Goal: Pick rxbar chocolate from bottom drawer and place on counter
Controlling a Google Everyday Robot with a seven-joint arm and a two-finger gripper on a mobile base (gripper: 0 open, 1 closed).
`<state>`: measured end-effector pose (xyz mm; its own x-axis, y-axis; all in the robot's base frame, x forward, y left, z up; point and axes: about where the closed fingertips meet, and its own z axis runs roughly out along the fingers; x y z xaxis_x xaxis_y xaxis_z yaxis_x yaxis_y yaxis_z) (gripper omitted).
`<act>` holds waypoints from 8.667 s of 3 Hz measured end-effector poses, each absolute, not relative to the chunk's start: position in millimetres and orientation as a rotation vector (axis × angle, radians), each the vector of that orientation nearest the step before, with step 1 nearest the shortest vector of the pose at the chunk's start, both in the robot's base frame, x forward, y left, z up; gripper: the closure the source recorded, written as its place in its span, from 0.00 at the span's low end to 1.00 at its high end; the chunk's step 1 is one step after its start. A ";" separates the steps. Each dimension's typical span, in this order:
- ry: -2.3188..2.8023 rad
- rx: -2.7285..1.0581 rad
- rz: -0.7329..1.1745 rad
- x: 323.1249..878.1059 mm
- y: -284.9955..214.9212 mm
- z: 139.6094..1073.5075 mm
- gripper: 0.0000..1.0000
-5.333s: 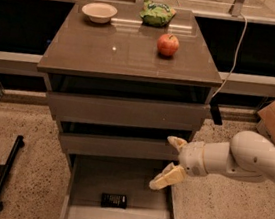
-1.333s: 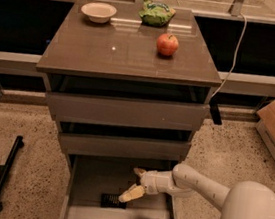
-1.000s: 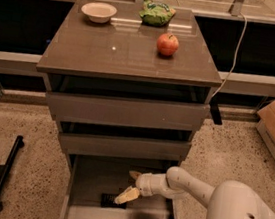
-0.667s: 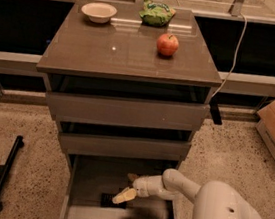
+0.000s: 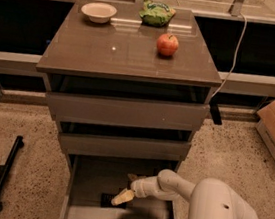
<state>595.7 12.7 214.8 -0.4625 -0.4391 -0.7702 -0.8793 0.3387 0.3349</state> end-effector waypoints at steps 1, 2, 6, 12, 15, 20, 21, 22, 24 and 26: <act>2.054 -1.209 0.952 591.9 30.7 184.5 0.00; 2.071 -1.216 0.899 583.7 39.2 156.3 0.00; 2.233 -1.145 0.495 566.4 40.4 109.7 0.58; 1.958 -0.939 0.882 535.0 -52.6 374.2 1.00; 1.979 -1.012 0.780 459.2 -52.9 579.3 1.00; 1.482 -1.348 0.415 570.2 7.5 900.0 1.00; 1.398 -1.375 0.358 619.2 36.7 956.2 1.00; 1.325 -1.389 0.368 624.5 73.5 985.6 1.00; 1.447 -1.255 0.292 654.0 61.3 946.3 1.00; 1.451 -1.195 0.173 743.8 55.6 919.7 1.00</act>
Offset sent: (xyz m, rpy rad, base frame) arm -0.0183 0.0313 -0.0920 -0.1432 -0.0730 -0.0203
